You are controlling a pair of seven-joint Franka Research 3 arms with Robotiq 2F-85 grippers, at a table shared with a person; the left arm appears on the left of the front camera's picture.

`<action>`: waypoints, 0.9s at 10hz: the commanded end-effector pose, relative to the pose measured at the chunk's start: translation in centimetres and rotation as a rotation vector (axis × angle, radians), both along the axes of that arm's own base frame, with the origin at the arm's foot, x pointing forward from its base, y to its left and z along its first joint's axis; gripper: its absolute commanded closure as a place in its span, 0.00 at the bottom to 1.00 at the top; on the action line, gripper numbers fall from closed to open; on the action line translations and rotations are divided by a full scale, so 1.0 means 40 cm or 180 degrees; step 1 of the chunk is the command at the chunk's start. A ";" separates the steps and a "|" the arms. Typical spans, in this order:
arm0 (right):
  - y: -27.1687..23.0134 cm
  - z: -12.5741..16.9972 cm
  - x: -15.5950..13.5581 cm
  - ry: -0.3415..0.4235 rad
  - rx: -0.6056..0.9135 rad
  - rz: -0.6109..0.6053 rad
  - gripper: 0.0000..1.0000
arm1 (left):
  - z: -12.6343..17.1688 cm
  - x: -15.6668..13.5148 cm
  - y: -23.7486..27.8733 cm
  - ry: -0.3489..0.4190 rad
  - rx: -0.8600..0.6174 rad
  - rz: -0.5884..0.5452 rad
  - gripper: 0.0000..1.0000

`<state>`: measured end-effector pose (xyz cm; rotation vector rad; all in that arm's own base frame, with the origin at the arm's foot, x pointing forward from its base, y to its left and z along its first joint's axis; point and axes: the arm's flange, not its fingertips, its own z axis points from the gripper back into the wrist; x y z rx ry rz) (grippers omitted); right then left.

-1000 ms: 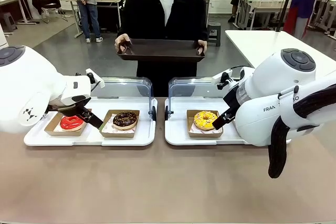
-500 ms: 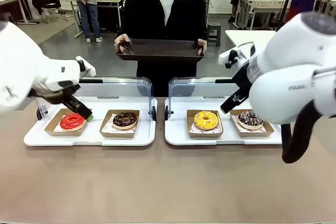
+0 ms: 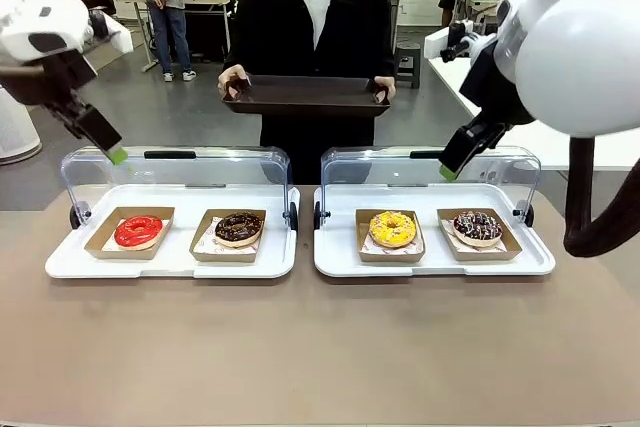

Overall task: Provide the desired donut to the person.
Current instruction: Pick up and lift the Paper togo box containing the Donut pointed at by the person.

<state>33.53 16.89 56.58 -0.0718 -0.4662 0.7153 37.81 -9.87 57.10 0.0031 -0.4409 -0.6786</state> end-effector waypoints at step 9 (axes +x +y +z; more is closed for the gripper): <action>-0.270 0.104 0.014 0.0115 0.1750 0.1201 0.00 | 0.084 0.018 0.156 -0.0166 -0.1297 -0.1494 0.00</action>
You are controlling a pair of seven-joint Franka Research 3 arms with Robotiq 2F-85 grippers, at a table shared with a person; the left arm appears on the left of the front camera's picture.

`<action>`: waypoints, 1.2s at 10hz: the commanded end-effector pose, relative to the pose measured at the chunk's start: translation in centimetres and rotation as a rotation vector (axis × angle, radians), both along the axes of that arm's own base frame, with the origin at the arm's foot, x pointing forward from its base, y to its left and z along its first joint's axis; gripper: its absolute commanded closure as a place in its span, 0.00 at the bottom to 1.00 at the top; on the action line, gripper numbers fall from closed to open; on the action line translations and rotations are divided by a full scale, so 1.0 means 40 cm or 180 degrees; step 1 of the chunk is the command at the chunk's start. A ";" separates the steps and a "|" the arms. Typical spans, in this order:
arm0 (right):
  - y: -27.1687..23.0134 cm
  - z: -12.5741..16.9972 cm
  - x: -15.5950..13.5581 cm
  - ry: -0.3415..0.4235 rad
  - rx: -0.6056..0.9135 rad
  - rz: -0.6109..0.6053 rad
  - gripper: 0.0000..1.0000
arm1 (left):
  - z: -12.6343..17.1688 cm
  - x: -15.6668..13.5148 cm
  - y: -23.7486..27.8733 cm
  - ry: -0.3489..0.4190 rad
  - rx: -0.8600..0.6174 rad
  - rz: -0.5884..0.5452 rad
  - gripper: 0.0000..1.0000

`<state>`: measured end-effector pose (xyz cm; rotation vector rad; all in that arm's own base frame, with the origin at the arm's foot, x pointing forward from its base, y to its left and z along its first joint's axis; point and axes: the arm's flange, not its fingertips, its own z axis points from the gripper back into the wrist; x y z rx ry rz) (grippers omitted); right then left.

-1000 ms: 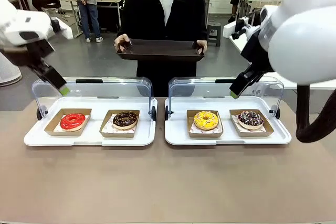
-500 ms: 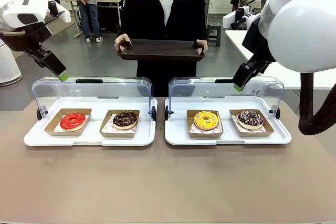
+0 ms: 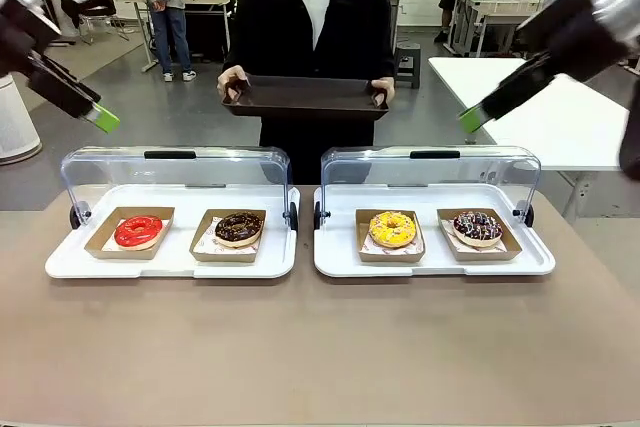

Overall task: Provide the desired donut to the person.
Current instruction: Pick up and lift the Paper togo box containing the Donut pointed at by the person.

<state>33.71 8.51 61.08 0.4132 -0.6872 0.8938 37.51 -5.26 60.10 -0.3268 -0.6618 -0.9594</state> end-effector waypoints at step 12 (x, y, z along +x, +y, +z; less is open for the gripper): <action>-0.432 -0.027 -0.038 -0.0238 0.1128 0.0674 0.00 | 0.006 0.078 0.280 0.0142 -0.1262 -0.0862 0.00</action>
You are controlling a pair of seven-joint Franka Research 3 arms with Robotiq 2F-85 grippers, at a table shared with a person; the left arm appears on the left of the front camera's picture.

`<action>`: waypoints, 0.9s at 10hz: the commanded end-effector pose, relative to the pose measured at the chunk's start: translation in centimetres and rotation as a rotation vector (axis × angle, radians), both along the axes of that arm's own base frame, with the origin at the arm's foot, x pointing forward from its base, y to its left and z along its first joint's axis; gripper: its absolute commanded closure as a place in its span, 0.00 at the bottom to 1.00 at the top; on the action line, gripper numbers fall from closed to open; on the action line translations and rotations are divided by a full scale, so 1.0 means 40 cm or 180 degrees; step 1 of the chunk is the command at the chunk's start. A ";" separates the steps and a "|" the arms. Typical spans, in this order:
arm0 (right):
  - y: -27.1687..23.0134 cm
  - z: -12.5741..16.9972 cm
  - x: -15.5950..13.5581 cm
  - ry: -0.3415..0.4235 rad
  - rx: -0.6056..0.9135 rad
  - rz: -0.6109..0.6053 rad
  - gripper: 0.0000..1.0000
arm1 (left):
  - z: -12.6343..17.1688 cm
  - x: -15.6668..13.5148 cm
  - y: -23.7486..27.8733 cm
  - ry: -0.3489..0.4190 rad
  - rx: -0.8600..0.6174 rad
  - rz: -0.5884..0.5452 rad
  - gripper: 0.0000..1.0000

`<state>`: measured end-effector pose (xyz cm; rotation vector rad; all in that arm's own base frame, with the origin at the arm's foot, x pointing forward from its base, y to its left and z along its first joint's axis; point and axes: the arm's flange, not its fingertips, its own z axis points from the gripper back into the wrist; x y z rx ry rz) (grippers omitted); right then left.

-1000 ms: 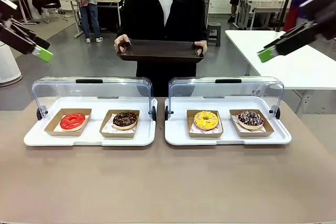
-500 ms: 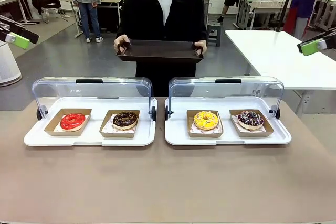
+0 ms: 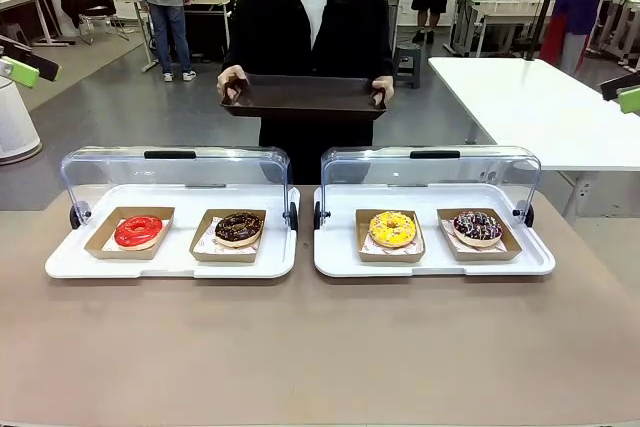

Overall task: Provide the desired donut to the person.
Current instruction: Pick up and lift the Paper togo box containing the Donut pointed at by the person.

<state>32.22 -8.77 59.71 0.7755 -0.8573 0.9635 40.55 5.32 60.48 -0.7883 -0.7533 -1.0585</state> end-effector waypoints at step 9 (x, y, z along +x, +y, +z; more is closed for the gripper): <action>-0.029 0.025 -0.032 -0.0116 0.0042 -0.0004 0.00 | -0.064 -0.013 0.172 0.0060 -0.0146 0.0155 0.00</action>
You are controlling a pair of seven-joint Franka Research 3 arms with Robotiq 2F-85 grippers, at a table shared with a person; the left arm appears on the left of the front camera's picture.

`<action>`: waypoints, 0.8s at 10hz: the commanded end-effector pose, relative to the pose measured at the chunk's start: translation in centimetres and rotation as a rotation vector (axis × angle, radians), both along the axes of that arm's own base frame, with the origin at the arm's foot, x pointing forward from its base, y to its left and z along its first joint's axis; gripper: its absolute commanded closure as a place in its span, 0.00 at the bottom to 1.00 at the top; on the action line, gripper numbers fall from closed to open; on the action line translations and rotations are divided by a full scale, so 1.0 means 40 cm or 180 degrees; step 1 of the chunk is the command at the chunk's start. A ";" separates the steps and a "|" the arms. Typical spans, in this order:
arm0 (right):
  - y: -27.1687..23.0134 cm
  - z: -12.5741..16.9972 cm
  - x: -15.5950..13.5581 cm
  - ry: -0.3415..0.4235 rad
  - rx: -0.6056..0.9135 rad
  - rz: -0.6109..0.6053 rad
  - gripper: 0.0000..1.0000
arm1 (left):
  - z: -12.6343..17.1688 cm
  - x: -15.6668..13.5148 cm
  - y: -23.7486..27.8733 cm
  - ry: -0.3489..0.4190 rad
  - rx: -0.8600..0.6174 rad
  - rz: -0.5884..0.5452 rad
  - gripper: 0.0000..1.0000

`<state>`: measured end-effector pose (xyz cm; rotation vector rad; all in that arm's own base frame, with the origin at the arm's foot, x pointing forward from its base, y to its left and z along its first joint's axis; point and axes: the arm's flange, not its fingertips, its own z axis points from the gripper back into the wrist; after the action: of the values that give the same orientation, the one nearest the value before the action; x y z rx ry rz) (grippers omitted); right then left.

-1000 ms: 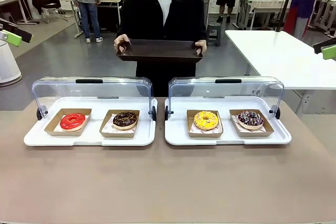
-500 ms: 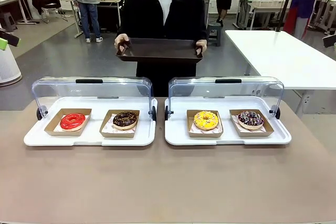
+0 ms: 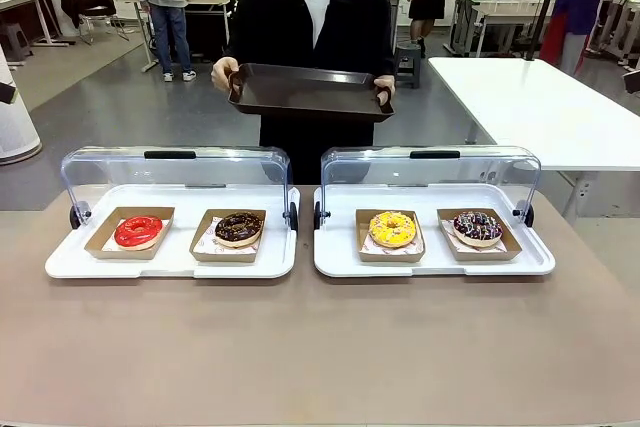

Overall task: Provide the desired donut to the person.
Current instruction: Pick up and lift the Paper togo box containing the Donut pointed at by the person.

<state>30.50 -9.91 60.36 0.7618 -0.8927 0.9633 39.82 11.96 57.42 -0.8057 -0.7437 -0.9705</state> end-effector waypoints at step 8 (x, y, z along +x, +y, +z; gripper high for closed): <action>0.001 -0.003 0.002 0.0019 -0.0012 -0.0005 0.00 | 0.004 -0.001 0.004 -0.0011 0.0005 0.0011 0.00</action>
<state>30.54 -9.98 60.14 0.7509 -0.8741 0.9514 39.86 12.03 57.61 -0.7965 -0.7427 -0.9708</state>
